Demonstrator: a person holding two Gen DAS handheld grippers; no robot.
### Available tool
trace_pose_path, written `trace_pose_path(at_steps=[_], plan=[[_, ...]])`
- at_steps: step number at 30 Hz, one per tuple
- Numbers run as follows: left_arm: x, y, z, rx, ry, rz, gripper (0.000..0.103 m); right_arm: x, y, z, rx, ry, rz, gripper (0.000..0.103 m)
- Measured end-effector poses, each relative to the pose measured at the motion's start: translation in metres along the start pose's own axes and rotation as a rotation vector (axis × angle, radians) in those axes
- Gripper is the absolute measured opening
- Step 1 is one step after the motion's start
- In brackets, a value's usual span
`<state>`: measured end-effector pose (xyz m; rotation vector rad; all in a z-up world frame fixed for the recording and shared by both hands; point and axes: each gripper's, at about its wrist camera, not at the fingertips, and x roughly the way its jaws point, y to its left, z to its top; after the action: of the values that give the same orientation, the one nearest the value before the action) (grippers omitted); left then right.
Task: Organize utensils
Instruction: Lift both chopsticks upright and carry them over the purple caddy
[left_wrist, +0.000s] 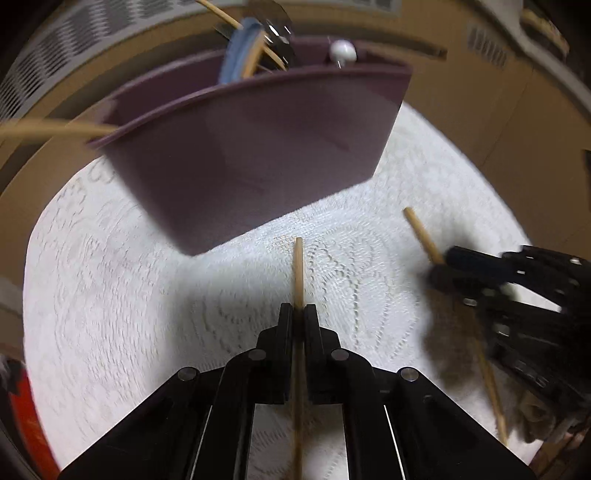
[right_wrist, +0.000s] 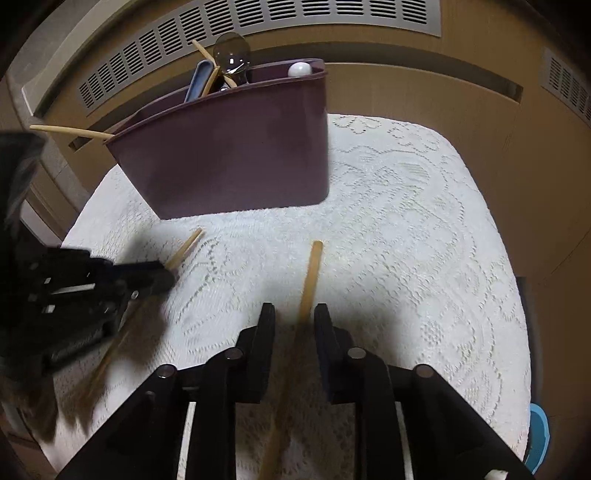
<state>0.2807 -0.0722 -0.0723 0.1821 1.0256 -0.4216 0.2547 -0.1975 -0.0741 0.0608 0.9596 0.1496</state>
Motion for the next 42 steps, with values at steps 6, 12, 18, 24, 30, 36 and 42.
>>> trace_pose_path(at_steps=[6,12,18,24,30,36,42], plan=[[-0.045,0.008,-0.029,-0.09,-0.167,-0.005,0.006,0.012,0.018,0.006,-0.088,0.016,-0.056,0.017],[-0.086,0.012,-0.046,-0.106,-0.254,0.006,0.006,-0.01,0.026,-0.004,-0.116,0.0,-0.035,0.007],[-0.136,0.016,-0.065,-0.166,-0.378,-0.043,0.006,-0.079,0.024,-0.017,-0.112,-0.104,0.036,0.007],[-0.198,0.014,-0.076,-0.192,-0.514,-0.076,0.006,-0.148,0.033,-0.023,-0.173,-0.242,0.024,0.007],[-0.267,0.004,-0.046,-0.135,-0.684,-0.052,0.006,-0.218,0.036,0.003,-0.197,-0.444,0.041,0.007],[-0.326,0.002,0.017,-0.097,-0.953,-0.031,0.006,-0.284,0.049,0.073,-0.251,-0.679,0.008,0.007],[-0.328,0.007,0.072,-0.059,-1.114,-0.012,0.006,-0.29,0.048,0.134,-0.265,-0.788,-0.002,0.007]])
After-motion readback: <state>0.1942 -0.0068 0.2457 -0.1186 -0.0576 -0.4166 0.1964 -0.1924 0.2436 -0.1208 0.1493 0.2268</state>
